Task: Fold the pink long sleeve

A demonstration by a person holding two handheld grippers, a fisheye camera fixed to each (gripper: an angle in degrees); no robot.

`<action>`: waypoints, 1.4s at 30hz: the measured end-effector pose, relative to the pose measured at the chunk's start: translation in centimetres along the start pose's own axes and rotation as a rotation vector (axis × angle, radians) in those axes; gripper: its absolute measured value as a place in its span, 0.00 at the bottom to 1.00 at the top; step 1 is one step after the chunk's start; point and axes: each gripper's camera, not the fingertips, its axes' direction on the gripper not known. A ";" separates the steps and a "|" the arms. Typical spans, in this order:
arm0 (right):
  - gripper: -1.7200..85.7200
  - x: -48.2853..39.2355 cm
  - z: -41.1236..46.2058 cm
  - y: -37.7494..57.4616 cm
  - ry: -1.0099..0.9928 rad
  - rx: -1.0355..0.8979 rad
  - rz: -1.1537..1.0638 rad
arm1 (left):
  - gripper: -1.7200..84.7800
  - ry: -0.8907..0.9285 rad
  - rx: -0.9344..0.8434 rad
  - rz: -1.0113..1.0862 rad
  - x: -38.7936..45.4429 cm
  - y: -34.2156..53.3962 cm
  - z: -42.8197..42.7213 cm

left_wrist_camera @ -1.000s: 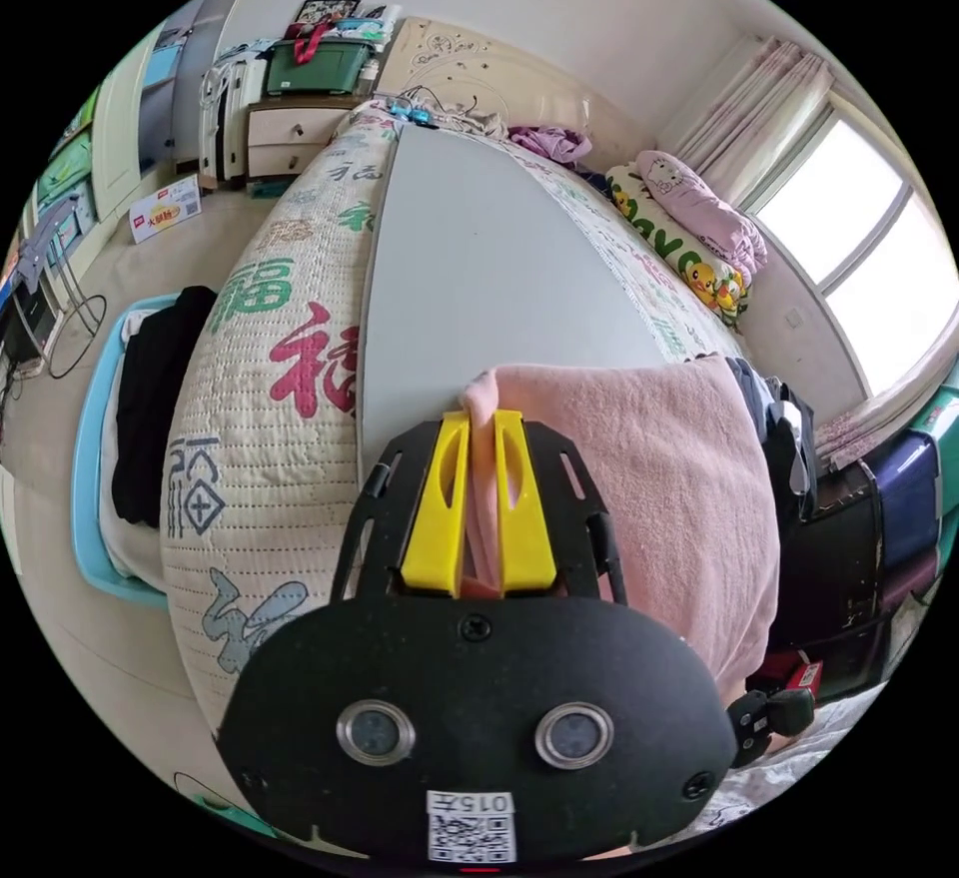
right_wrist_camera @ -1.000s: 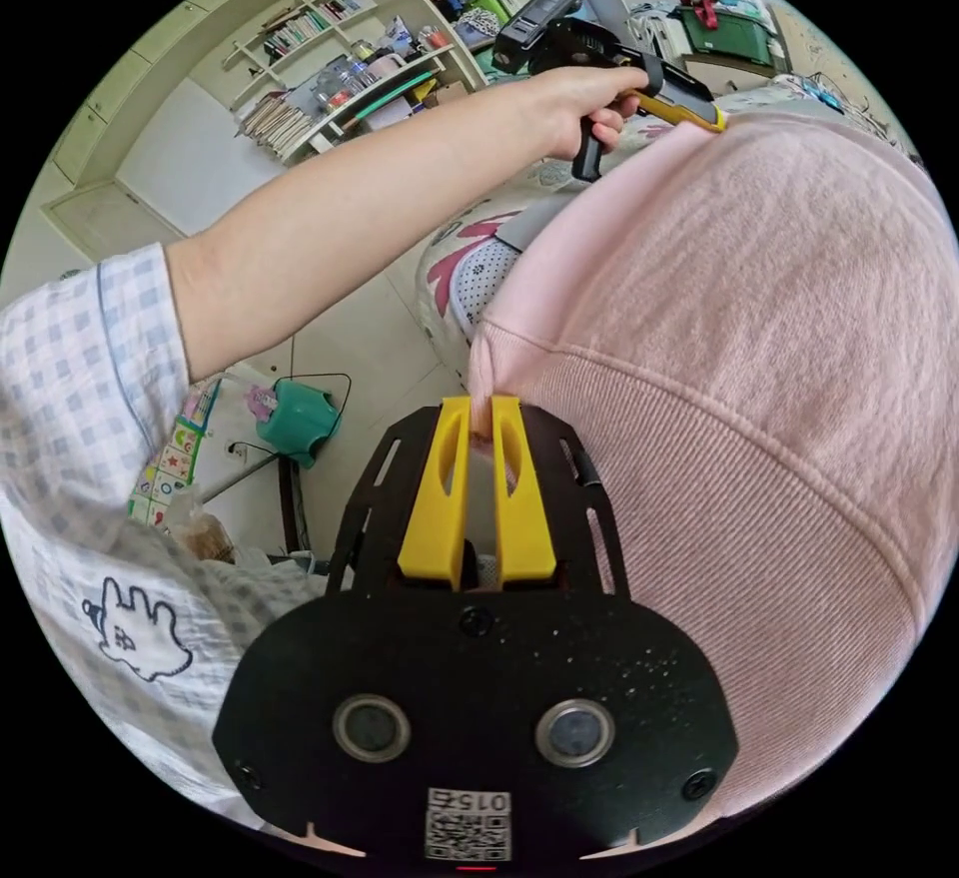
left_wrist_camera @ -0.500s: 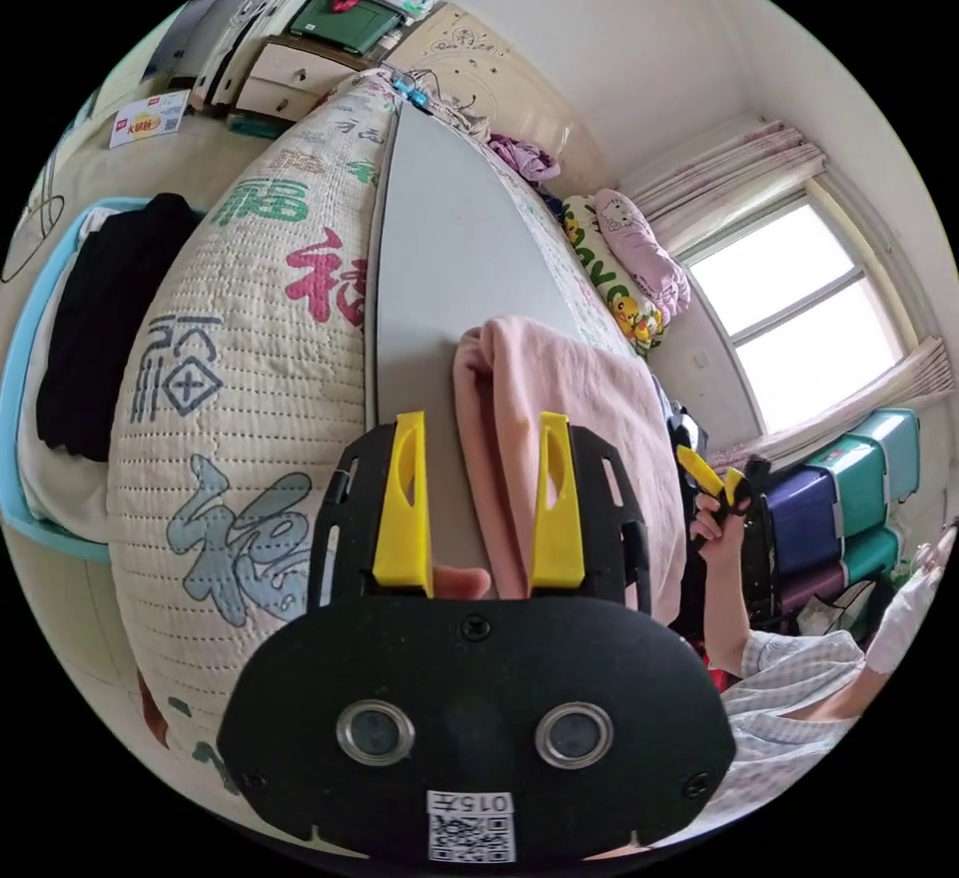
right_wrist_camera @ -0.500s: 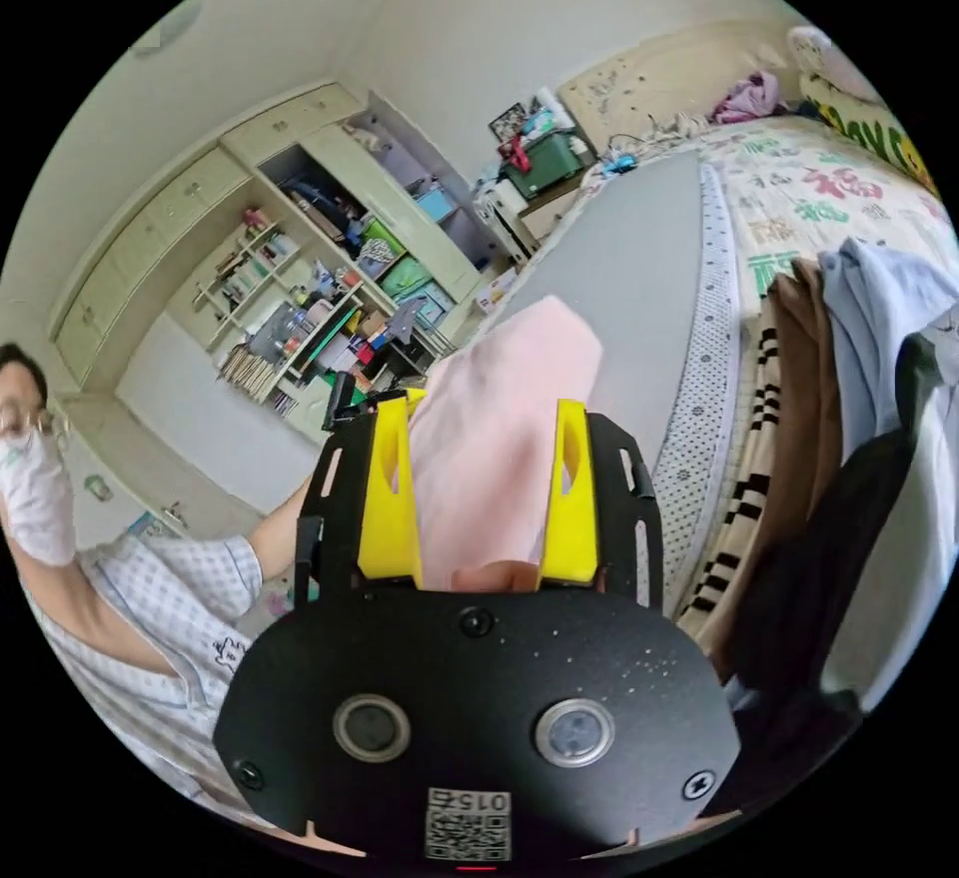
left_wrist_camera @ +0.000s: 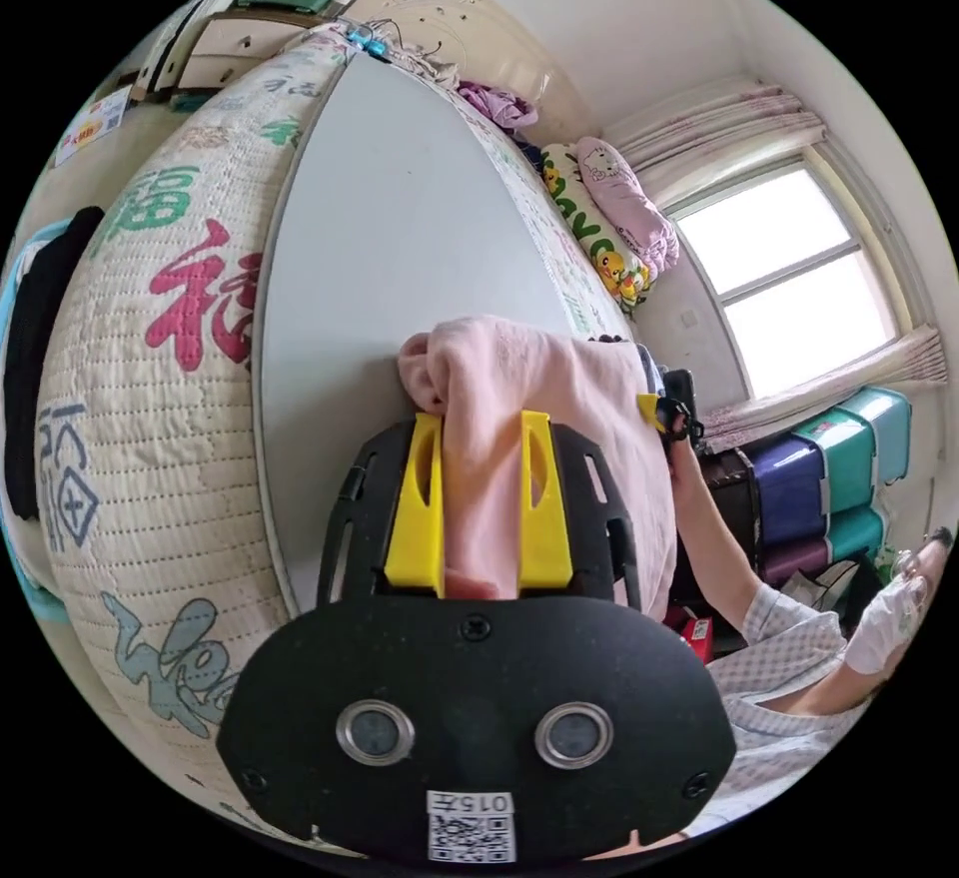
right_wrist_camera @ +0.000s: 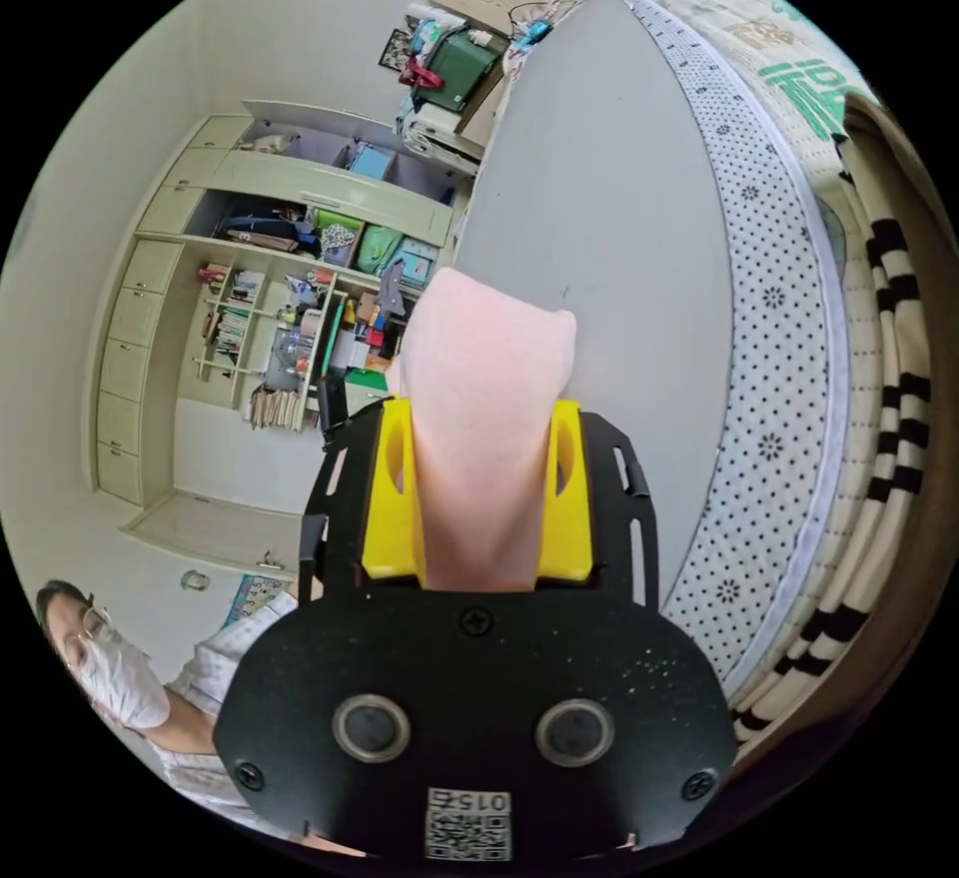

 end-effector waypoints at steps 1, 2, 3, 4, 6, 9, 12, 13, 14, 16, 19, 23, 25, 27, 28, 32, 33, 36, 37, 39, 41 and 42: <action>0.20 -1.3 0.5 1.3 0.017 0.025 -0.020 | 0.11 0.028 0.035 0.003 -0.2 1.1 -0.6; 0.18 -2.8 0.7 3.0 0.007 0.056 -0.058 | 0.10 0.038 0.057 0.006 -0.2 1.7 -1.1; 0.18 -4.4 0.6 5.1 -0.028 0.094 -0.094 | 0.09 0.080 0.101 0.032 0.1 3.1 -2.3; 0.17 -5.3 0.5 6.4 -0.050 0.117 -0.115 | 0.07 0.134 0.147 0.084 1.2 4.7 -3.7; 0.17 -8.7 0.1 10.8 -0.091 0.194 -0.220 | 0.07 0.199 0.193 0.199 4.0 7.2 -6.0; 0.16 -16.7 -0.9 21.9 -0.110 0.347 -0.457 | 0.06 0.213 0.259 0.382 9.7 12.0 -9.5; 0.16 -20.9 -1.2 29.6 -0.105 0.429 -0.570 | 0.05 0.260 0.308 0.529 14.5 17.1 -11.7; 0.16 -22.7 -1.3 33.3 -0.104 0.469 -0.619 | 0.05 0.279 0.327 0.584 16.3 19.1 -12.2; 0.16 -24.4 -1.6 36.5 -0.098 0.504 -0.660 | 0.05 0.290 0.336 0.609 17.2 20.1 -12.3; 0.16 -27.1 -2.3 40.9 -0.065 0.549 -0.718 | 0.05 0.352 0.364 0.690 20.7 23.5 -12.4; 0.16 -31.4 -4.3 46.7 0.028 0.593 -0.798 | 0.05 0.417 0.388 0.775 25.3 26.7 -10.8; 0.16 -35.3 -8.3 52.5 0.217 0.639 -0.846 | 0.05 0.509 0.386 0.847 31.0 28.6 -6.5; 0.16 -35.8 -10.1 53.9 0.310 0.654 -0.835 | 0.04 0.564 0.358 0.855 34.9 28.6 -1.7; 0.16 -35.4 -12.6 55.2 0.422 0.679 -0.814 | 0.04 0.597 0.326 0.860 37.8 28.4 2.7; 0.16 -35.1 -13.2 55.4 0.445 0.686 -0.808 | 0.04 0.619 0.302 0.858 39.7 28.2 5.8; 0.16 -32.4 -16.9 55.6 0.622 0.736 -0.755 | 0.05 0.679 0.241 0.875 45.1 27.7 15.7; 0.16 -31.4 -17.8 55.1 0.670 0.745 -0.737 | 0.05 0.696 0.218 0.879 46.8 27.4 19.1; 0.16 -29.1 -19.6 53.3 0.754 0.754 -0.702 | 0.05 0.718 0.169 0.879 50.4 26.3 27.6; 0.16 -27.8 -20.5 51.9 0.790 0.751 -0.681 | 0.05 0.719 0.153 0.879 51.7 25.6 30.9; 0.16 -24.8 -22.7 48.1 0.840 0.745 -0.624 | 0.05 0.728 0.133 0.878 53.3 24.4 35.8; 0.16 -22.2 -24.3 44.6 0.866 0.741 -0.581 | 0.05 0.737 0.116 0.859 54.6 22.9 40.9; 0.16 -21.3 -24.7 43.2 0.887 0.736 -0.567 | 0.05 0.742 0.103 0.839 55.2 21.7 44.3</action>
